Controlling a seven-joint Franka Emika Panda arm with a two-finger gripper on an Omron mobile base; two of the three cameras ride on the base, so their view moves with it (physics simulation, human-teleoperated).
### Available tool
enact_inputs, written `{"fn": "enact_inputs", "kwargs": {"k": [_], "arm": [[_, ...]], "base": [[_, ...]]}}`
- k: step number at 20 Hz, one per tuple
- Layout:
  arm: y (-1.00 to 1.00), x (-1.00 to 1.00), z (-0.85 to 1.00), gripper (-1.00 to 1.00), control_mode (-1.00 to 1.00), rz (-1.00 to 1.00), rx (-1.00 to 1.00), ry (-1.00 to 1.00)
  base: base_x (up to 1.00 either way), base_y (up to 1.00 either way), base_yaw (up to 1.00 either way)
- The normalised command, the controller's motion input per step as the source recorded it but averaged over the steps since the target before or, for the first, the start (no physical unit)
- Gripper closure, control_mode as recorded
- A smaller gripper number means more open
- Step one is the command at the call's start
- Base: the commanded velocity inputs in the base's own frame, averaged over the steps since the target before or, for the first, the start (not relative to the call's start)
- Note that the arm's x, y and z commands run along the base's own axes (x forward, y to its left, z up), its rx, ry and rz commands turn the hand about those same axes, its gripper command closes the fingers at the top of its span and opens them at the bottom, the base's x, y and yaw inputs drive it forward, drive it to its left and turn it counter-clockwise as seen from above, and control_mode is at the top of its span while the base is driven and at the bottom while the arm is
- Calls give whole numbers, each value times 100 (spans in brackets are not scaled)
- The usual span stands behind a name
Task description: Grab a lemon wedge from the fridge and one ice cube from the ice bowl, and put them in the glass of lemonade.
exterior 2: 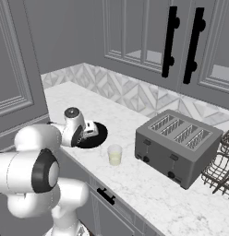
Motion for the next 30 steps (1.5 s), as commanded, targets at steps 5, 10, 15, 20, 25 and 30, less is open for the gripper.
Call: {"fn": "enact_inputs", "kwargs": {"k": [5, 10, 15, 20, 25, 30], "arm": [[-11, -27, 56, 100, -100, 0, 0, -27], [-33, -1, 100, 100, -100, -6, -9, -9], [-64, -11, 66, 100, -100, -19, -6, 16], [-68, -40, 5, 100, -100, -33, 9, 7], [-64, -39, 0, 100, -100, -30, 31, 0], [-50, -33, 2, 100, -100, -17, 23, 1]], "base": [[0, 0, 0], [0, 0, 0], [0, 0, 0], [0, 0, 0], [0, 0, 0], [0, 0, 0]]}}
